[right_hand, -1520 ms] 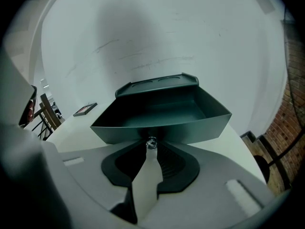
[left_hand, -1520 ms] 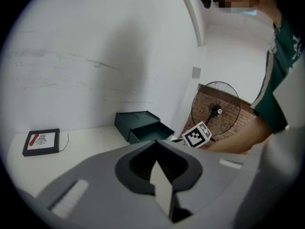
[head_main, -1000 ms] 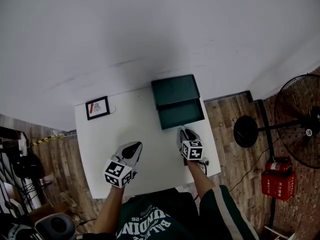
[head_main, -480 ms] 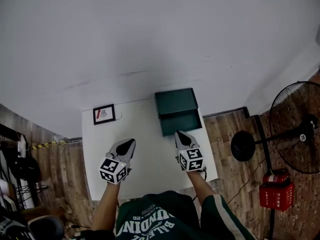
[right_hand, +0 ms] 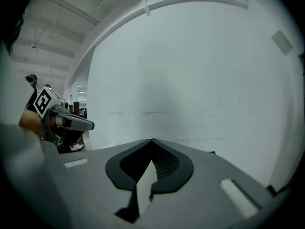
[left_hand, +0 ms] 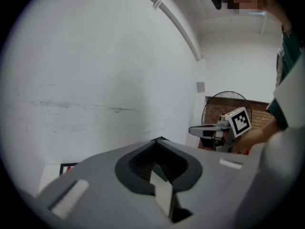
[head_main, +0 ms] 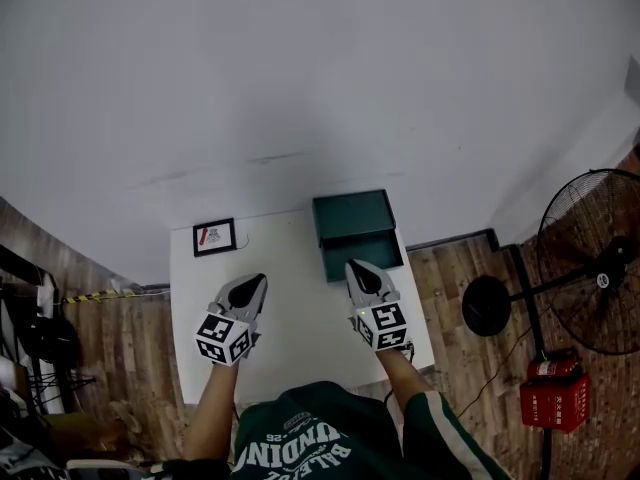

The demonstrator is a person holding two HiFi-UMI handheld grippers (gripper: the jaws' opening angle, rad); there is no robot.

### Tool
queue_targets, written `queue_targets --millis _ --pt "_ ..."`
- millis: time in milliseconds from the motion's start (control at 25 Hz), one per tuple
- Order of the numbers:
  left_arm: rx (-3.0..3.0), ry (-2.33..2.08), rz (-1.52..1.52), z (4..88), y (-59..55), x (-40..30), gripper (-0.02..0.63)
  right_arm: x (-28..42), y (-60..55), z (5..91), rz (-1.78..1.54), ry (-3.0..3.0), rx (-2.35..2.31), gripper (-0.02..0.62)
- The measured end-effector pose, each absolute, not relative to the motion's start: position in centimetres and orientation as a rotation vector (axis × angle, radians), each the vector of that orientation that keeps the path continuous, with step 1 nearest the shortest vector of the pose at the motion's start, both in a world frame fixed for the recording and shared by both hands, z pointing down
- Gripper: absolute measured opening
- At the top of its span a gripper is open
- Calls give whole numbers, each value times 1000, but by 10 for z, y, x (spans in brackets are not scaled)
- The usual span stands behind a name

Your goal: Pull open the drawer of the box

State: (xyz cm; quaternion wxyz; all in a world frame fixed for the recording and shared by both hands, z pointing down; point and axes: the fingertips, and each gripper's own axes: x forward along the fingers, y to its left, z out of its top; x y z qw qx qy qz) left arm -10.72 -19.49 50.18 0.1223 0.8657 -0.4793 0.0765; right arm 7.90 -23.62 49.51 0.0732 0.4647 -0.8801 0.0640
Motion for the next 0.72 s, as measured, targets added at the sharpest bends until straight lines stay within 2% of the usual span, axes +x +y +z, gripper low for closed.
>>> queue_targets --millis 720 --pt "2513 -1387 225 509 -202 -99 51 87 -245 509 229 -2614 1398 2"
